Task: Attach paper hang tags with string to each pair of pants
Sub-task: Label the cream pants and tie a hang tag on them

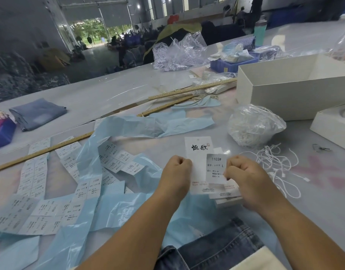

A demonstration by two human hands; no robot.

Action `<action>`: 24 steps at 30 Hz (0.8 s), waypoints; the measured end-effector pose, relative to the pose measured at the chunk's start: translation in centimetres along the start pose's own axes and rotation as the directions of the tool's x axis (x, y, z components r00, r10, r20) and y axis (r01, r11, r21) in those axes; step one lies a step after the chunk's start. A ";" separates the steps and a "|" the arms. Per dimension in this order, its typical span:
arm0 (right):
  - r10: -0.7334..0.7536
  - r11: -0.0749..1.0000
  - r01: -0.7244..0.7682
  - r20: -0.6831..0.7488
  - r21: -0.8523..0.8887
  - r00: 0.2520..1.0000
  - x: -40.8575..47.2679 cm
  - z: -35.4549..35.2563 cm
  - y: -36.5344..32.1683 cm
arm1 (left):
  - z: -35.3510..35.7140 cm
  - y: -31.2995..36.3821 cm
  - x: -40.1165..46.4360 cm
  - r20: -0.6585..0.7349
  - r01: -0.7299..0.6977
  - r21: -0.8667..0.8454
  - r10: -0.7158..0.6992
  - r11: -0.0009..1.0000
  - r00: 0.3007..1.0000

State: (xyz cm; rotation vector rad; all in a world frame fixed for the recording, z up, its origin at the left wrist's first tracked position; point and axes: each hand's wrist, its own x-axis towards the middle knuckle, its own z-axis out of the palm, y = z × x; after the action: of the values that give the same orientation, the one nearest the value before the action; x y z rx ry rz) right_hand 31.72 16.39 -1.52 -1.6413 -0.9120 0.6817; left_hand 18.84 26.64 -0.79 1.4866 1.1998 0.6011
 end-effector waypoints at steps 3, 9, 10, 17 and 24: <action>-0.012 1.000 0.012 0.007 -0.020 1.000 0.1 0.2 0.1 | 0.4 0.0 -0.2 0.039 -0.029 0.006 0.029 1.000 0.999; 0.045 0.997 -0.047 0.027 0.063 0.999 0.6 0.2 0.6 | 0.4 -0.4 -0.2 0.058 -0.073 0.012 0.072 0.997 0.996; 0.062 0.994 -0.065 0.032 0.093 0.998 0.6 0.2 0.5 | 0.4 -0.4 -0.2 0.041 -0.086 0.036 0.085 0.996 0.996; 0.098 0.983 -0.096 -0.004 0.154 0.995 0.5 0.2 0.2 | 0.0 -0.8 0.1 -0.062 -0.093 0.087 0.098 0.992 0.993; 0.071 0.995 -0.070 -0.011 0.066 0.997 0.7 0.6 0.4 | 0.3 -0.3 -0.7 0.091 -0.177 -0.017 0.178 0.984 0.980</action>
State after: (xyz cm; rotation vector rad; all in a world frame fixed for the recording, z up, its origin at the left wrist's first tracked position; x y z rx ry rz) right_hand 31.70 17.30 -2.02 -1.6241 -0.8169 0.7404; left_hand 18.80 25.88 -0.98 1.6076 0.9992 0.6490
